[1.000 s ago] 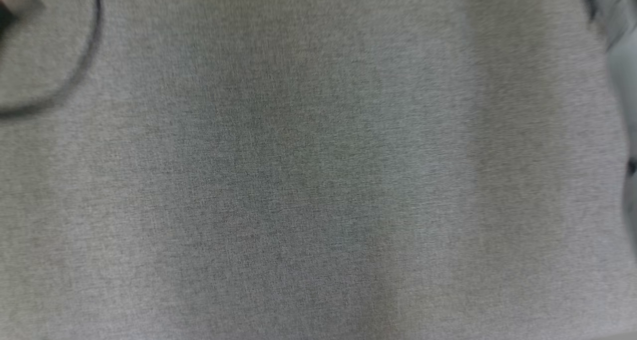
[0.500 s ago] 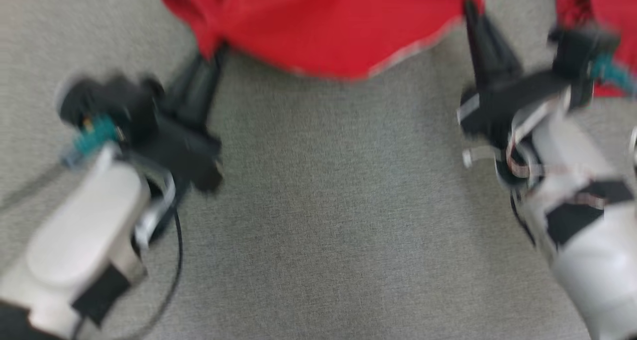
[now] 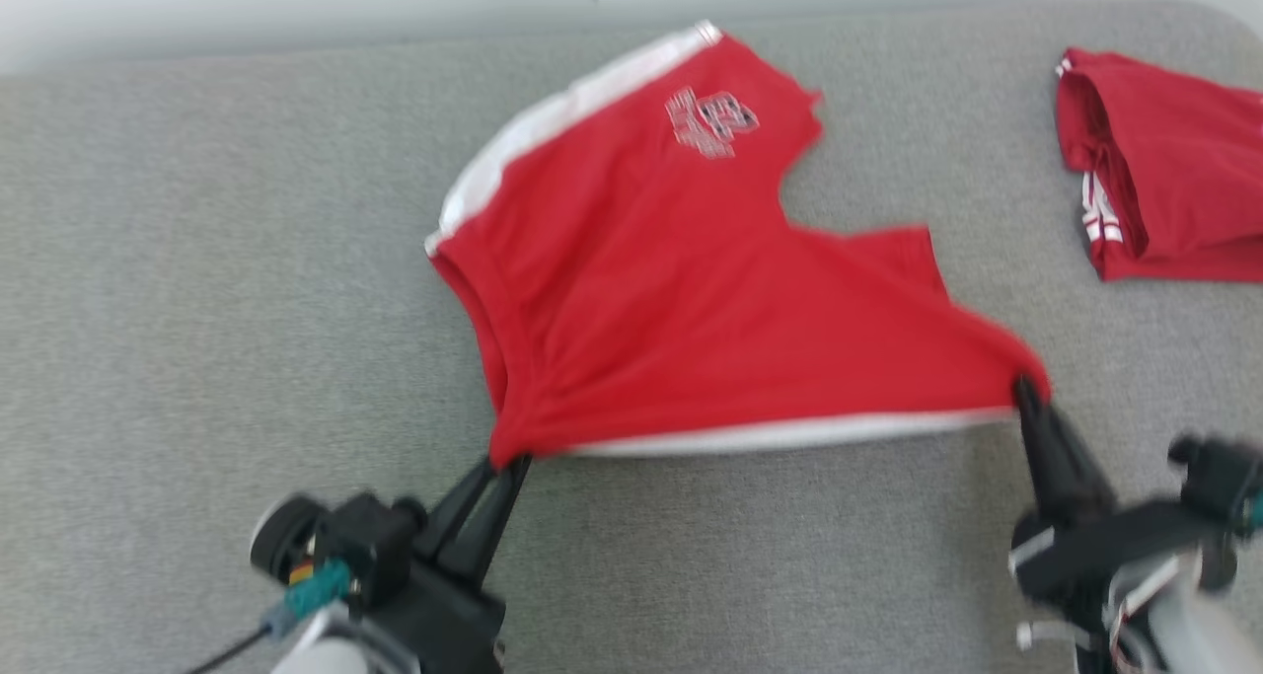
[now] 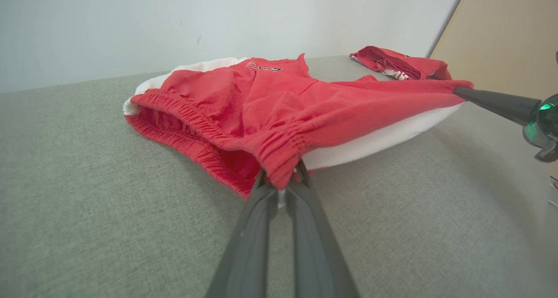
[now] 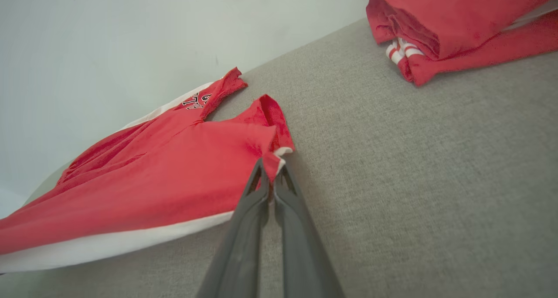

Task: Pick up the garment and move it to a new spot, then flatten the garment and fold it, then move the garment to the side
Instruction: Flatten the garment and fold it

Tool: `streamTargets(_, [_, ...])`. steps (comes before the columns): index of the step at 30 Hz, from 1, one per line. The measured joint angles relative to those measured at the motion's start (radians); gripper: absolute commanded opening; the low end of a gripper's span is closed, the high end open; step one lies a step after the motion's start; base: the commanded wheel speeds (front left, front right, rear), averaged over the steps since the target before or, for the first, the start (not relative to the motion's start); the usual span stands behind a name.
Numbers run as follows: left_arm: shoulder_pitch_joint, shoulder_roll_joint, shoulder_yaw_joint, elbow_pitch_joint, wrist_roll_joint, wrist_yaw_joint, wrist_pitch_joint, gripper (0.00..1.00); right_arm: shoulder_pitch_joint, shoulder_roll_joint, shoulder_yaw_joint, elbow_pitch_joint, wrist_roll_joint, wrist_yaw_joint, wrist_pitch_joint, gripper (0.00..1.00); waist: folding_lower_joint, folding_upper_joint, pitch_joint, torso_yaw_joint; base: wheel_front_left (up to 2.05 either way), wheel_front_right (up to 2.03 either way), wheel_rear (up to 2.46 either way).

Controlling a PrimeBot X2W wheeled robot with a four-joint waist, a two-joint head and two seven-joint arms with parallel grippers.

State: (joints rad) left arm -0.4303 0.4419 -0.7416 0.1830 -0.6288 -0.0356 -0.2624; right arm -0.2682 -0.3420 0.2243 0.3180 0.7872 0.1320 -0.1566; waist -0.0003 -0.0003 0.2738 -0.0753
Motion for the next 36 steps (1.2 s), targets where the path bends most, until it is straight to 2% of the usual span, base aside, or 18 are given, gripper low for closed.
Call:
streamTargets(6, [0.118,0.005,0.038,-0.003,0.038,-0.009,0.0,0.0,0.222,0.094,-0.103,-0.144,-0.065,0.0,0.097,0.0,0.0001,0.0001,-0.045,0.026,0.0,0.0,0.0])
streamTargets(12, [0.192,0.01,0.072,0.001,0.072,-0.026,0.0,0.0,0.379,0.202,-0.207,-0.287,-0.128,0.0,0.199,0.0,0.0001,0.0001,-0.075,0.055,0.0,0.0,0.0])
streamTargets(18, [0.224,-0.017,0.102,0.0,0.083,-0.044,0.0,0.0,0.442,0.252,-0.263,-0.387,-0.174,0.0,0.275,0.0,0.0002,0.0002,-0.092,0.073,0.0,0.0,0.0])
streamTargets(23, [0.224,-0.058,0.127,0.001,0.094,-0.059,0.0,0.0,0.391,0.257,-0.264,-0.415,-0.201,0.0,0.308,0.0,0.0002,0.0003,-0.097,0.082,0.0,0.0,0.0])
streamTargets(28, [0.204,-0.098,0.143,0.009,0.103,-0.07,0.0,0.0,0.29,0.22,-0.281,-0.393,-0.212,0.0,0.324,0.0,0.0003,0.0003,-0.094,0.093,0.0,0.0,0.0])
streamTargets(29, [0.172,-0.132,0.145,0.031,0.107,-0.078,0.0,0.0,0.207,0.198,-0.296,-0.349,-0.208,0.0,0.333,0.0,0.0003,0.0003,-0.089,0.108,0.0,0.0,0.0])
streamTargets(36, [0.027,-0.204,0.157,0.115,0.121,-0.088,0.0,0.0,-0.044,0.128,-0.273,-0.193,-0.211,0.0,0.35,0.0,0.0004,0.0003,-0.062,0.155,0.0,0.0,0.0])
